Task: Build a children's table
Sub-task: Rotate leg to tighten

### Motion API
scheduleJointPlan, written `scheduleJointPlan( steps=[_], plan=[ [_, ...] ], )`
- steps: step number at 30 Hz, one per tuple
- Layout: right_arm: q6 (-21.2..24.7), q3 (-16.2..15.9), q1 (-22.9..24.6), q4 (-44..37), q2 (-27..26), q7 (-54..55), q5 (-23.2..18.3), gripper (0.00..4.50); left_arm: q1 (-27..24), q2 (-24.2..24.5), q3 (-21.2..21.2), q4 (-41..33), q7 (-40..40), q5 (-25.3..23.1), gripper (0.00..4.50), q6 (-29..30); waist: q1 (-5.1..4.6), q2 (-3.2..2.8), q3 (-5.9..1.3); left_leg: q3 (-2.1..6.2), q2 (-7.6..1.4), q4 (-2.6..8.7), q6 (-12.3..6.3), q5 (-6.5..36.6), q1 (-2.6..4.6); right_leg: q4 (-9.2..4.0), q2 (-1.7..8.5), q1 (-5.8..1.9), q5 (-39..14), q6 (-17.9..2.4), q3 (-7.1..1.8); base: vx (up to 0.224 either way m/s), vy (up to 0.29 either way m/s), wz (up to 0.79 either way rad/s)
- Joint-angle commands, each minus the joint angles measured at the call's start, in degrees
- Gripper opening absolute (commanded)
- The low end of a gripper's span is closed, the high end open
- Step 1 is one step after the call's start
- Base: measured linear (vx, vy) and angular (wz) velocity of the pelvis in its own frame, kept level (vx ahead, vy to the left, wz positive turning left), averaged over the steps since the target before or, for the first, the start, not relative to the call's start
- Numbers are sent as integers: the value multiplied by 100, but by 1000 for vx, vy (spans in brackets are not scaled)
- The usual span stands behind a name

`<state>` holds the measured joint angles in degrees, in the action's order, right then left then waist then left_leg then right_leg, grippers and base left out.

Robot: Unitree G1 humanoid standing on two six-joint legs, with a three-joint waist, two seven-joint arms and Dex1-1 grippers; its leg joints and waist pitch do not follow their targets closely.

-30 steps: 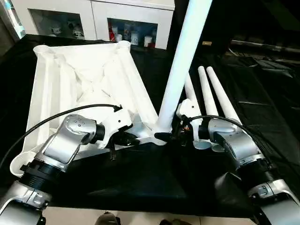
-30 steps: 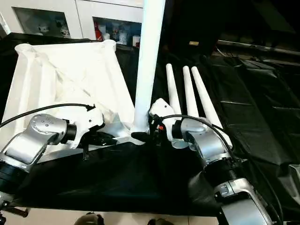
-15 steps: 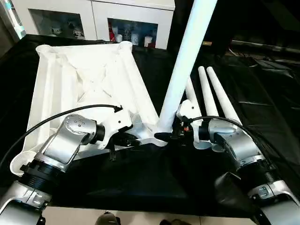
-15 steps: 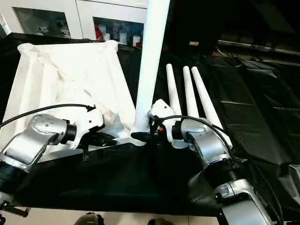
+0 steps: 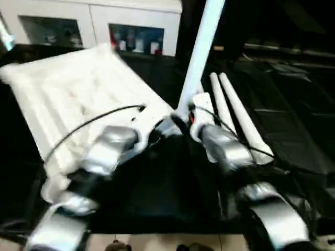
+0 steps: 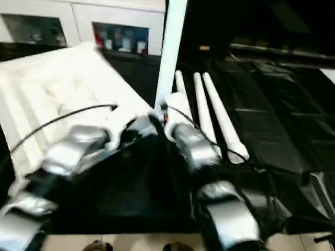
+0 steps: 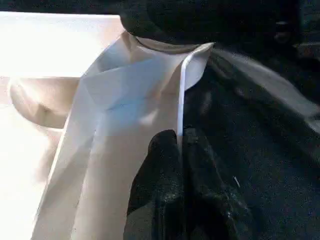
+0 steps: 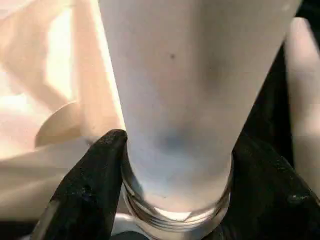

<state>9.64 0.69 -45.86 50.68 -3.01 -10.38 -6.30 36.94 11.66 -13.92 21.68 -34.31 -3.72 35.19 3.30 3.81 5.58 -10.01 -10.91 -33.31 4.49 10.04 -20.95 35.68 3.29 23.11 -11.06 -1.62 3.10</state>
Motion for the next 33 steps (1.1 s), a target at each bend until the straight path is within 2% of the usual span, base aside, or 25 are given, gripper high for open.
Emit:
scheduleJointPlan(
  steps=[1,2,3,4,7,9,12,17,18,20,21,23,25,27,31,33],
  plan=[
    [192,-97,95,459,-499,-159,-178,342,117,-198,4,152,440,-80,0,56,27,-101,-372,76,-220,420,54,1105,55,-453,487,-238,-1097,-996,-311,0,0,0],
    [185,-92,83,473,-511,-159,-178,342,116,-205,-3,152,443,-84,0,59,22,-104,-375,74,-223,421,39,1092,48,-445,483,-241,-1026,-1001,-311,0,0,0],
    [157,-85,40,522,-539,-176,-161,348,101,-211,-24,124,439,-93,0,78,2,-50,-382,81,-224,432,9,1070,28,-434,475,-266,-951,-1003,-298,0,0,0],
    [131,-99,10,546,-547,-215,-141,359,81,-196,-46,86,406,-93,0,85,6,-76,-382,81,-221,426,-6,1031,31,-429,489,-266,-925,-1016,-297,0,0,0],
    [30,-74,-71,626,-522,-316,-118,383,22,-105,-97,-5,267,-87,0,-2,-19,-66,-385,79,-221,426,-38,1084,36,-446,499,-265,-1057,-1030,-300,0,0,0],
    [-66,-74,-113,632,-457,-468,-82,383,-17,-32,-128,-71,123,-78,0,-77,-28,-53,-389,74,-219,423,-49,1132,34,-462,504,-265,-1182,-1015,-304,0,0,0],
    [-164,-158,-75,392,-223,-892,22,383,-90,145,-229,-198,-202,-49,0,-115,-45,-77,-406,83,-227,421,-69,1032,20,-441,504,-282,-1071,-1051,-300,0,0,0],
    [-160,-569,195,-293,352,-1720,223,383,-226,492,-352,-360,-711,28,0,-221,-46,-95,-454,59,-227,370,-278,468,17,-338,484,-322,-30,-1347,-294,0,0,0],
    [-145,-660,261,-445,488,-1916,262,383,-254,582,-383,-382,-828,35,0,-261,-28,-92,-451,52,-226,361,-364,412,18,-335,482,-331,97,-1383,-293,0,0,0],
    [-95,-767,359,-672,696,-2243,299,383,-293,713,-405,-412,-992,51,0,-309,-8,-96,-446,41,-227,362,-404,434,34,-341,481,-323,109,-1441,-292,0,0,0],
    [-94,-993,555,-1081,1080,-2896,357,383,-354,924,-405,-489,-1288,116,0,-434,20,-92,-440,50,-235,368,-401,484,41,-351,475,-340,43,-1435,-283,0,0,0],
    [-137,-1144,697,-1368,1336,-3346,399,383,-395,1084,-422,-570,-1533,166,0,-562,58,-87,-431,47,-246,367,-427,520,43,-354,474,-336,6,-1387,-284,0,0,0],
    [-189,-1275,812,-1607,1592,-3737,403,383,-468,1284,-458,-774,-1878,264,0,-672,73,-84,-419,44,-252,379,-386,617,56,-366,486,-316,-165,-1422,-289,0,0,0],
    [-197,-1359,901,-1863,1827,-4089,359,383,-591,1545,-501,-1063,-2401,452,0,-838,93,-86,-413,55,-264,387,-351,684,58,-372,496,-318,-314,-1408,-287,0,0,0],
    [-141,-1397,960,-2127,2045,-4426,264,383,-727,1833,-536,-1328,-2915,653,0,-957,112,-94,-417,38,-264,379,-340,629,79,-355,481,-299,-235,-1443,-295,0,0,0],
    [-88,-1401,997,-2290,2155,-4633,210,383,-785,1969,-552,-1424,-3123,717,0,-1057,171,-91,-411,35,-267,383,-353,622,87,-350,474,-292,-233,-1425,-291,0,0,0]
  ],
)
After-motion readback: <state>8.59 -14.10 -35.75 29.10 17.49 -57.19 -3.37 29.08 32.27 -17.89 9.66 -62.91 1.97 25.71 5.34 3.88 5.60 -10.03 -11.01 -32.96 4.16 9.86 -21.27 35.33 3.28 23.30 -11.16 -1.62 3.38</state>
